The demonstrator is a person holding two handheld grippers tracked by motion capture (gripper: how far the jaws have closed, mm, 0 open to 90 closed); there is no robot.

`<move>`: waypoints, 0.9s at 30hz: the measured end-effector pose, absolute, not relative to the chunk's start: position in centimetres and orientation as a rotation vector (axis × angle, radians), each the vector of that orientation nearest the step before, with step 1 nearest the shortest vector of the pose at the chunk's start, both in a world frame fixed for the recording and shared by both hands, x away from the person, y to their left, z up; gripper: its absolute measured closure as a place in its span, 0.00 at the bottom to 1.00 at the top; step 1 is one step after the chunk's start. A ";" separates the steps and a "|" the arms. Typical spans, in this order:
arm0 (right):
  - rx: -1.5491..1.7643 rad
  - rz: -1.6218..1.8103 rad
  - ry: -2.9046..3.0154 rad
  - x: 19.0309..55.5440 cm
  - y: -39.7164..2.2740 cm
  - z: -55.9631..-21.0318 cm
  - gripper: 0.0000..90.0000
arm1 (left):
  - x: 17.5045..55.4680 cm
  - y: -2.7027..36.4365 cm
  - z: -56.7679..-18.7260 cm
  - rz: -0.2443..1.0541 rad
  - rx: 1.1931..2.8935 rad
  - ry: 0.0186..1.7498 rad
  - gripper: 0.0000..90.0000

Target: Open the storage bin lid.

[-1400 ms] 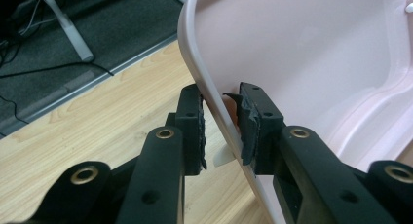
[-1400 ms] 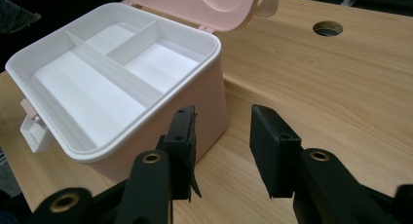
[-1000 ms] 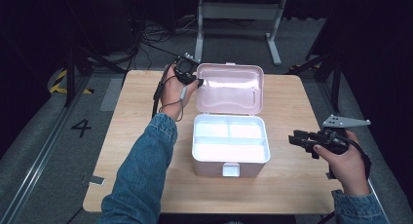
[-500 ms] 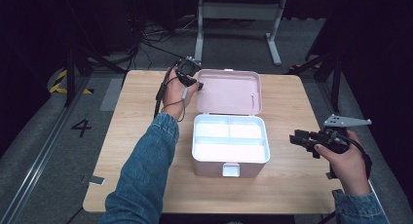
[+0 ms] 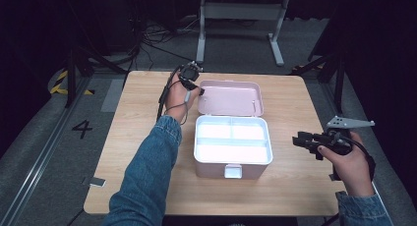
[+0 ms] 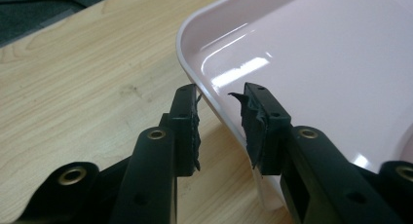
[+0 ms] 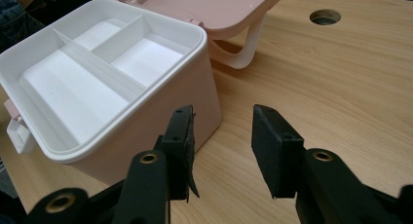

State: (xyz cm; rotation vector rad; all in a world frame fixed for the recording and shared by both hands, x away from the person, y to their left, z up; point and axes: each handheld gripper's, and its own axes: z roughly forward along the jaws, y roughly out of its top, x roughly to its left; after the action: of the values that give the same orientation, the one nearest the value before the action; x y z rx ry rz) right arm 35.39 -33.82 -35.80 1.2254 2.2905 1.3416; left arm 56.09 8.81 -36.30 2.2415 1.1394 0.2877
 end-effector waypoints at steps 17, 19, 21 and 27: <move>1.231 1.340 2.300 35.7 -33.6 -35.9 0.65 | 54.2 9.6 -34.3 0.315 2.198 1.085 0.67; 1.231 1.340 2.307 35.8 -33.5 -35.9 0.65 | 53.6 9.7 -33.7 0.322 2.187 1.065 0.66; 1.225 1.340 2.311 36.1 -33.2 -36.0 0.65 | 52.4 10.0 -32.7 0.333 2.170 1.029 0.65; 1.219 1.340 2.327 36.6 -32.7 -36.0 0.65 | 49.5 10.9 -30.9 0.354 2.160 0.958 0.64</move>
State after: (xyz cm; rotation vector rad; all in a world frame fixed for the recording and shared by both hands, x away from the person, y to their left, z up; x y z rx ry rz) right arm 36.58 -32.73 -36.03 1.2191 2.3272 1.3402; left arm 49.50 10.90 -30.87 2.1604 0.9580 0.3545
